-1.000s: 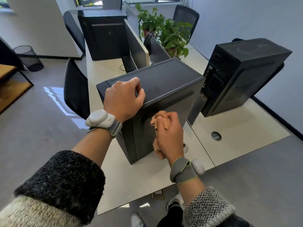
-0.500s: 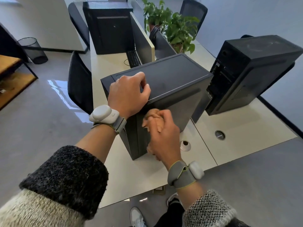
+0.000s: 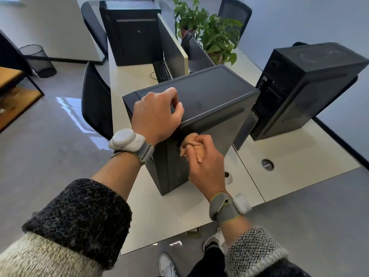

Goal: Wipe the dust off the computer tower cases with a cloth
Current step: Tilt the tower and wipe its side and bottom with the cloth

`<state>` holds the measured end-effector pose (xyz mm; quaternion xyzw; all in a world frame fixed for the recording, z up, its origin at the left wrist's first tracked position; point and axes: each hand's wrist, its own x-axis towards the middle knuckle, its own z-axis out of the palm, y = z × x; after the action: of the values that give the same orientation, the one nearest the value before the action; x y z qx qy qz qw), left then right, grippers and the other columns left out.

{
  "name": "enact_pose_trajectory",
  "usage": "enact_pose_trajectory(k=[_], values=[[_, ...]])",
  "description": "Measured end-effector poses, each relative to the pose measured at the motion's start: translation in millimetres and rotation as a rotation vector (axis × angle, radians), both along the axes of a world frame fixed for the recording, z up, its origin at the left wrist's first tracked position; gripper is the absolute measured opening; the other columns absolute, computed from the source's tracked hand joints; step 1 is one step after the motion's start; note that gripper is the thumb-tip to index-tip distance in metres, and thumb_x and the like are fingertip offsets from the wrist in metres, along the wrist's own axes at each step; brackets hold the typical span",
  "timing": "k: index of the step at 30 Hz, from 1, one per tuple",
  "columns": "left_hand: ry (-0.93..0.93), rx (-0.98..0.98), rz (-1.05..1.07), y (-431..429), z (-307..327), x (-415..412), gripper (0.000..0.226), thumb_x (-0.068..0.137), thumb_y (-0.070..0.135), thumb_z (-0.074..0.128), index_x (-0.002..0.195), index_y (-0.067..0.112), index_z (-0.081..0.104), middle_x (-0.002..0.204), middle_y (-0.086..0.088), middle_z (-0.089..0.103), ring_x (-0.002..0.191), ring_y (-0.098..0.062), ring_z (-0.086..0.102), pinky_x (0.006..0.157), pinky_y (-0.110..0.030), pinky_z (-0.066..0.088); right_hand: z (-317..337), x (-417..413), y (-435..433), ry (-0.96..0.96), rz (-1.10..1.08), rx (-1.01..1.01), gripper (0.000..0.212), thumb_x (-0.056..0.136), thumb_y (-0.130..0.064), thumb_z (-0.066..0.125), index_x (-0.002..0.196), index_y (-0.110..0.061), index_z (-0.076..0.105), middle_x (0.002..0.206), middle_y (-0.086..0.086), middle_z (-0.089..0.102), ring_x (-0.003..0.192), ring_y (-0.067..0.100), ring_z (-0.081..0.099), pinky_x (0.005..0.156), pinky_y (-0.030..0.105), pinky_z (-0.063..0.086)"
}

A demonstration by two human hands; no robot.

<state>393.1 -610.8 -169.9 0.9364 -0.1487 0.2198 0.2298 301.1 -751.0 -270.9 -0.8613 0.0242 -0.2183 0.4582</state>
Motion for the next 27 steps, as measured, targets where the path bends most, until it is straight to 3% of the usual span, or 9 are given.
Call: enact_pose_trajectory(k=[4,9,11,13,15,17,21,23,27], values=[[0.011,-0.038,-0.015,1,-1,0,0.018,0.1,0.039,0.057,0.091,0.024,0.059,0.076,0.004,0.062,0.069,-0.015,0.061,0.07,-0.034,0.058,1,3,-20,0.151,-0.167,0.177,0.007,0.106,-0.029,0.061,0.109,-0.025,0.056,0.088,-0.019,0.058,0.089,0.006,0.062,0.065,0.008,0.041],[0.007,-0.046,0.006,1,-2,2,0.018,0.1,0.037,0.058,0.09,0.023,0.06,0.076,0.004,0.062,0.07,-0.014,0.059,0.064,-0.027,0.045,31,-11,29,-0.1,0.139,0.031,0.01,0.103,-0.026,0.067,0.109,-0.025,0.059,0.097,-0.014,0.07,0.086,0.006,0.068,0.075,0.024,0.054],[0.008,-0.064,-0.005,3,-1,1,0.018,0.1,0.037,0.059,0.09,0.023,0.062,0.075,0.005,0.062,0.069,-0.013,0.059,0.062,-0.024,0.044,24,-11,35,-0.134,0.151,-0.017,0.012,0.102,-0.025,0.068,0.108,-0.028,0.058,0.101,-0.014,0.071,0.088,0.01,0.069,0.076,0.027,0.056],[0.017,-0.068,-0.007,4,-1,0,0.017,0.099,0.037,0.058,0.089,0.024,0.062,0.073,0.006,0.062,0.068,-0.013,0.058,0.062,-0.025,0.044,20,-6,25,-0.068,0.063,0.067,0.011,0.102,-0.027,0.068,0.105,-0.029,0.057,0.093,-0.015,0.07,0.085,0.006,0.068,0.073,0.023,0.053],[0.014,-0.064,-0.006,5,0,1,0.017,0.099,0.038,0.058,0.089,0.024,0.061,0.073,0.007,0.061,0.068,-0.014,0.059,0.064,-0.029,0.05,22,-4,16,0.008,-0.026,0.183,0.008,0.104,-0.027,0.065,0.104,-0.026,0.058,0.086,-0.019,0.064,0.084,-0.002,0.064,0.067,0.01,0.046],[0.008,-0.068,-0.007,3,0,1,0.017,0.098,0.038,0.057,0.089,0.024,0.061,0.073,0.007,0.061,0.068,-0.014,0.059,0.066,-0.031,0.054,29,-4,19,0.002,-0.069,0.211,0.007,0.106,-0.026,0.063,0.103,-0.022,0.058,0.083,-0.019,0.062,0.083,-0.004,0.063,0.066,0.01,0.045],[0.005,-0.086,-0.006,1,-3,3,0.018,0.098,0.038,0.058,0.089,0.024,0.063,0.075,0.006,0.063,0.069,-0.014,0.061,0.068,-0.031,0.055,35,-19,52,-0.091,0.137,0.099,0.009,0.104,-0.023,0.065,0.108,-0.027,0.057,0.097,-0.014,0.071,0.087,0.007,0.069,0.077,0.026,0.056],[-0.003,-0.094,-0.011,2,-4,3,0.018,0.099,0.038,0.058,0.09,0.023,0.063,0.075,0.006,0.063,0.069,-0.013,0.06,0.067,-0.028,0.054,22,-21,55,-0.087,0.174,-0.021,0.011,0.103,-0.026,0.066,0.111,-0.027,0.057,0.101,-0.01,0.072,0.086,0.014,0.068,0.074,0.037,0.058],[0.0,-0.089,-0.021,4,-2,2,0.017,0.099,0.037,0.058,0.09,0.023,0.062,0.074,0.006,0.062,0.068,-0.013,0.059,0.065,-0.029,0.052,6,-11,28,-0.008,-0.034,0.138,0.01,0.103,-0.028,0.066,0.107,-0.025,0.057,0.089,-0.013,0.067,0.08,0.008,0.065,0.067,0.03,0.052]])
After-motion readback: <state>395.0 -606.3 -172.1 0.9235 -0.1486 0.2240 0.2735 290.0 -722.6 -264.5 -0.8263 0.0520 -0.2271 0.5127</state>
